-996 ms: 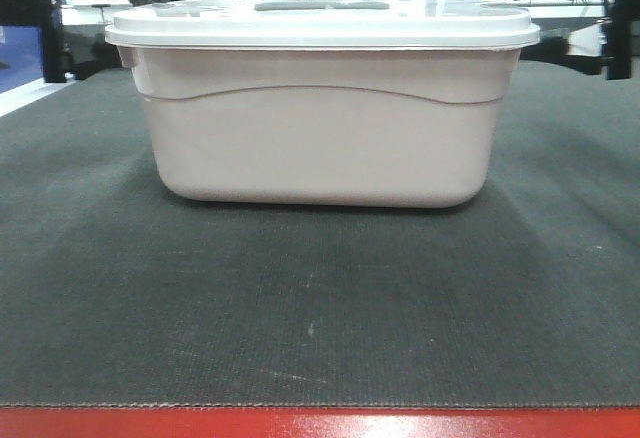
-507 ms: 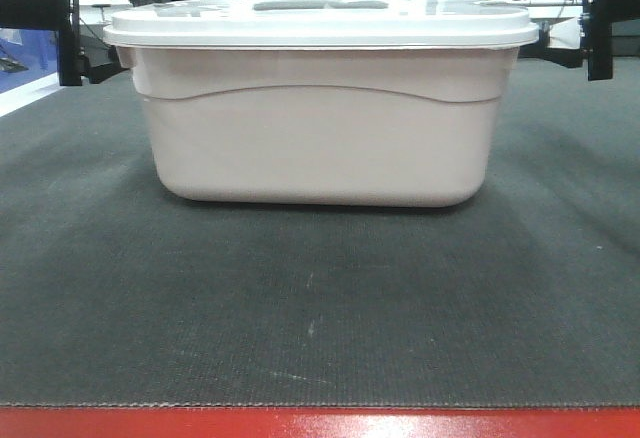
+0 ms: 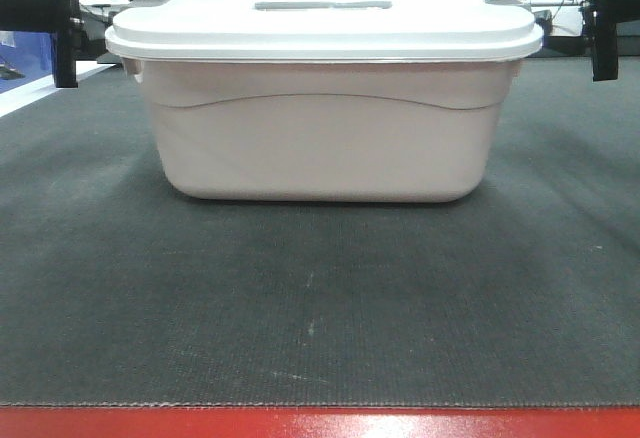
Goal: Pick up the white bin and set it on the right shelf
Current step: 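Lift the pink bin off the table with both grippers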
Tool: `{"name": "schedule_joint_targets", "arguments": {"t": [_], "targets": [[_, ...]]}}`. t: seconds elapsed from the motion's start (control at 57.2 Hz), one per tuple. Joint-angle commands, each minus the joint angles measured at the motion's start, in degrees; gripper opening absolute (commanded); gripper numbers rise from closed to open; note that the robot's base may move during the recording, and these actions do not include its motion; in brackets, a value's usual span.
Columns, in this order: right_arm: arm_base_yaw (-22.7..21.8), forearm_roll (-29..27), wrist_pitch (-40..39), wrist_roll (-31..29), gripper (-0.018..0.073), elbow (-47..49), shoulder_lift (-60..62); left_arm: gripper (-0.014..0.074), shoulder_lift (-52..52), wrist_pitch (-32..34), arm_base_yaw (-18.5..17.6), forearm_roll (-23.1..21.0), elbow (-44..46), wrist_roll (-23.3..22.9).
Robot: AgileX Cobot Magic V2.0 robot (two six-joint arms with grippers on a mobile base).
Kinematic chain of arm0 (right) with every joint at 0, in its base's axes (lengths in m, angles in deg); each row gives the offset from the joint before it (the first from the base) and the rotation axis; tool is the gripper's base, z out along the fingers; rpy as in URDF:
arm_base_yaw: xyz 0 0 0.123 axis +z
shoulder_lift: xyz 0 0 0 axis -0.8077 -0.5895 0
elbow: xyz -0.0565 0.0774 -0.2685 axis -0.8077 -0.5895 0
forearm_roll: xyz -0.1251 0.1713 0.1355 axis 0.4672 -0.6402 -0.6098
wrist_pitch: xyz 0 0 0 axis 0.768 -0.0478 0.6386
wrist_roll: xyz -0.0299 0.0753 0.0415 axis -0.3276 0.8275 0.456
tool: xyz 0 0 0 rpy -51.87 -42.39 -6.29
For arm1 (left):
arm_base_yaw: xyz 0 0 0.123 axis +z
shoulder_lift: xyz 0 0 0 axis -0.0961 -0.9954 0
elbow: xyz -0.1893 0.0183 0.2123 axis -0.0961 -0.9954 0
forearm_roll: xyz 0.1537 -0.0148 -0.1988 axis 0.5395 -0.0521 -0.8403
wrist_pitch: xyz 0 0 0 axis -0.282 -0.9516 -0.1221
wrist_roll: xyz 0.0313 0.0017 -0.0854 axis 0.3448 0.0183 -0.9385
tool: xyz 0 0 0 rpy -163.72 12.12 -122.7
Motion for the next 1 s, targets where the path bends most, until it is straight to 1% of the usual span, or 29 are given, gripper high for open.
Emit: {"name": "schedule_joint_targets", "arguments": {"t": [0.0,0.175,0.262,0.576,0.838,0.978], "targets": [[0.78,-5.73,8.00,-1.32,0.0060,1.79,2.81,-0.0125,3.03,-8.95,-1.15,-4.05,1.75,0.82],[0.78,-11.32,12.56,-1.74,0.0060,1.79,2.93,-0.0127,3.03,-12.71,-1.15,-4.30,2.49,0.82],[0.78,-12.81,12.56,-1.74,0.0060,1.79,3.73,-0.0127,3.33,-13.71,-1.15,-4.19,4.08,0.56],[0.78,-13.01,12.56,-1.74,0.0060,1.79,10.86,-0.0127,10.23,-13.71,-1.15,-3.77,6.15,0.56],[0.78,-13.05,12.56,-1.69,0.0060,1.79,21.16,-0.0127,17.97,-13.71,-1.15,-1.80,6.15,0.56],[0.78,-13.44,12.56,-1.69,0.0060,1.79,26.95,-0.0127,22.12,-13.71,-1.15,-1.82,6.15,0.56]]}}
